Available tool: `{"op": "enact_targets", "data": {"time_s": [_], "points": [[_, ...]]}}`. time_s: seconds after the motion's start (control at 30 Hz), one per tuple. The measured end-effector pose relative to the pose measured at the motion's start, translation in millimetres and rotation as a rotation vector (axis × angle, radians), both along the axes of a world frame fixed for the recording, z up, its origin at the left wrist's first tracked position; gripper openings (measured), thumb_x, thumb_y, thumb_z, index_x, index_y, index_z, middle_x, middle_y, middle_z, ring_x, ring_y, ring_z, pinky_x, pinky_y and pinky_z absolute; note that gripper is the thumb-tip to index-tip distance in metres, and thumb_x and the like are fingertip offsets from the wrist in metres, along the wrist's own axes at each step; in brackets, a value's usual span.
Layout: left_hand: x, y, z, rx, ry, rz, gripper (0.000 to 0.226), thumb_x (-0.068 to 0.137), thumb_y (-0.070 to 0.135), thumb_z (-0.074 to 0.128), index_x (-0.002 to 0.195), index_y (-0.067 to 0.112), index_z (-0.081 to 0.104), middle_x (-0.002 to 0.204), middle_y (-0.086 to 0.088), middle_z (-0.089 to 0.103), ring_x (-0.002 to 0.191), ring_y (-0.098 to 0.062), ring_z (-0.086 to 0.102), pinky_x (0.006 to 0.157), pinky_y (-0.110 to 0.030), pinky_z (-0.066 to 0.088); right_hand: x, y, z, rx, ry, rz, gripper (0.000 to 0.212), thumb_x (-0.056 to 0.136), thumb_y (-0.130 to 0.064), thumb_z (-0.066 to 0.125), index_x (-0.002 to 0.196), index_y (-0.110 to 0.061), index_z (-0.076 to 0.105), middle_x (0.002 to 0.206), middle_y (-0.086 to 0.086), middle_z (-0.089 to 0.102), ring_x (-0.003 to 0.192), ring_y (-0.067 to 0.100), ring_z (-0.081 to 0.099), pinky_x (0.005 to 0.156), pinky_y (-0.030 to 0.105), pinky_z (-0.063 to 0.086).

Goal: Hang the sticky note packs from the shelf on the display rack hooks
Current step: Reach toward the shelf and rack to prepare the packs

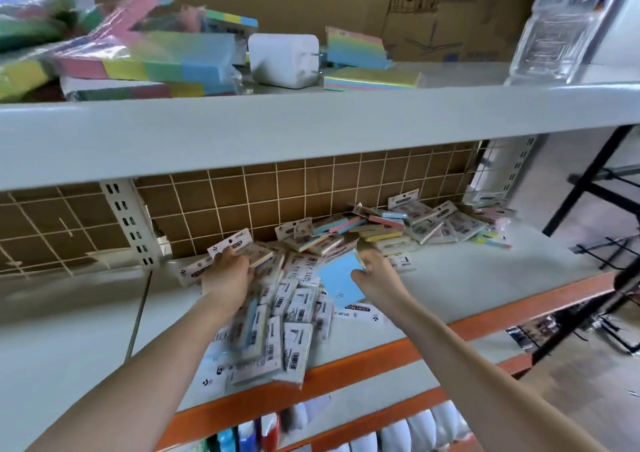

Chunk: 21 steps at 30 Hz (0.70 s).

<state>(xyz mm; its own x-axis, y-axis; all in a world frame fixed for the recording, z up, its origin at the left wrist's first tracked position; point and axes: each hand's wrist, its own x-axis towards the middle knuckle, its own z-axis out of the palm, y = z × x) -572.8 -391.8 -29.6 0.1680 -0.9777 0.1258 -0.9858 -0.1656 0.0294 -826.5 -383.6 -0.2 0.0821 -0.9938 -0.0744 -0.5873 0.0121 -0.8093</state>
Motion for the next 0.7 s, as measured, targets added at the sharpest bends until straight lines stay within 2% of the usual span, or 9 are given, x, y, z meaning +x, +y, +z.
{"op": "enact_targets", "data": {"time_s": [0.1, 0.17, 0.27, 0.37, 0.43, 0.5, 0.57, 0.63, 0.7], "points": [[6, 4, 3, -0.073, -0.072, -0.039, 0.020, 0.098, 0.021, 0.043, 0.099, 0.012, 0.060, 0.096, -0.001, 0.047, 0.083, -0.017, 0.049, 0.056, -0.029, 0.034, -9, -1, 6, 0.077, -0.201, -0.044, 0.020, 0.091, -0.007, 0.044, 0.075, -0.014, 0.034, 0.068, 0.002, 0.030, 0.057, 0.014, 0.028, 0.056, 0.026, 0.025], [1, 8, 14, -0.272, 0.072, 0.002, 0.019, 0.097, 0.022, 0.045, 0.095, 0.013, 0.062, 0.090, 0.000, 0.051, 0.074, -0.016, 0.048, 0.048, -0.027, 0.027, -12, -1, 10, 0.194, -0.454, -0.108, 0.015, 0.095, -0.019, 0.048, 0.083, -0.011, 0.043, 0.079, 0.009, 0.041, 0.072, 0.020, 0.043, 0.067, 0.035, 0.035], [-20, 12, 38, -0.448, 0.521, 0.035, 0.017, 0.097, 0.024, 0.050, 0.091, 0.016, 0.063, 0.084, 0.000, 0.058, 0.069, -0.020, 0.057, 0.051, -0.031, 0.042, -18, -4, 17, 0.291, -0.777, -0.231, 0.021, 0.096, -0.033, 0.055, 0.093, -0.013, 0.056, 0.089, 0.010, 0.060, 0.082, 0.025, 0.060, 0.074, 0.038, 0.048], [-50, 11, 59, -0.409, 1.159, 0.137, 0.017, 0.098, 0.024, 0.050, 0.091, 0.015, 0.062, 0.073, 0.001, 0.066, 0.059, -0.012, 0.059, 0.047, -0.023, 0.046, -29, -7, 19, 0.377, -1.028, -0.147, 0.029, 0.097, -0.035, 0.049, 0.107, -0.010, 0.059, 0.102, 0.010, 0.063, 0.088, 0.024, 0.061, 0.083, 0.041, 0.050], [-74, 16, 66, -0.320, 1.571, 0.176, 0.015, 0.097, 0.020, 0.052, 0.090, 0.011, 0.062, 0.064, 0.002, 0.070, 0.051, -0.008, 0.062, 0.045, -0.017, 0.048, -42, -6, 20, 0.426, -1.156, -0.126, 0.031, 0.097, -0.035, 0.047, 0.109, -0.010, 0.060, 0.103, 0.009, 0.063, 0.091, 0.024, 0.061, 0.083, 0.041, 0.051], [-103, 23, 69, -0.229, 1.823, 0.128, 0.009, 0.095, 0.011, 0.053, 0.095, 0.009, 0.062, 0.071, -0.004, 0.073, 0.057, -0.011, 0.066, 0.049, -0.018, 0.052, -57, -1, 25, 0.431, -1.231, -0.131, 0.029, 0.096, -0.035, 0.047, 0.105, -0.011, 0.063, 0.101, 0.008, 0.064, 0.088, 0.023, 0.065, 0.079, 0.038, 0.055], [-136, 30, 69, -0.147, 1.930, 0.073, 0.008, 0.093, 0.000, 0.052, 0.096, 0.003, 0.060, 0.086, -0.012, 0.071, 0.067, -0.018, 0.070, 0.055, -0.023, 0.057, -73, 6, 29, 0.429, -1.282, -0.132, 0.031, 0.097, -0.032, 0.046, 0.108, -0.009, 0.063, 0.108, 0.011, 0.064, 0.084, 0.023, 0.068, 0.074, 0.036, 0.057], [-170, 39, 68, -0.056, 1.940, 0.003, 0.010, 0.091, -0.006, 0.050, 0.094, 0.001, 0.058, 0.093, -0.017, 0.067, 0.079, -0.026, 0.068, 0.063, -0.029, 0.060, -94, 11, 32, 0.425, -1.324, -0.133, 0.043, 0.098, -0.029, 0.042, 0.128, -0.001, 0.054, 0.127, 0.019, 0.057, 0.104, 0.032, 0.065, 0.082, 0.038, 0.054], [-205, 49, 66, 0.044, 1.877, -0.086, 0.016, 0.089, -0.007, 0.052, 0.098, 0.004, 0.060, 0.093, -0.013, 0.069, 0.079, -0.024, 0.068, 0.068, -0.031, 0.060, -121, 18, 34, 0.419, -1.329, -0.183, 0.047, 0.100, -0.030, 0.040, 0.135, 0.000, 0.048, 0.138, 0.022, 0.050, 0.125, 0.037, 0.051, 0.092, 0.043, 0.045]]}}
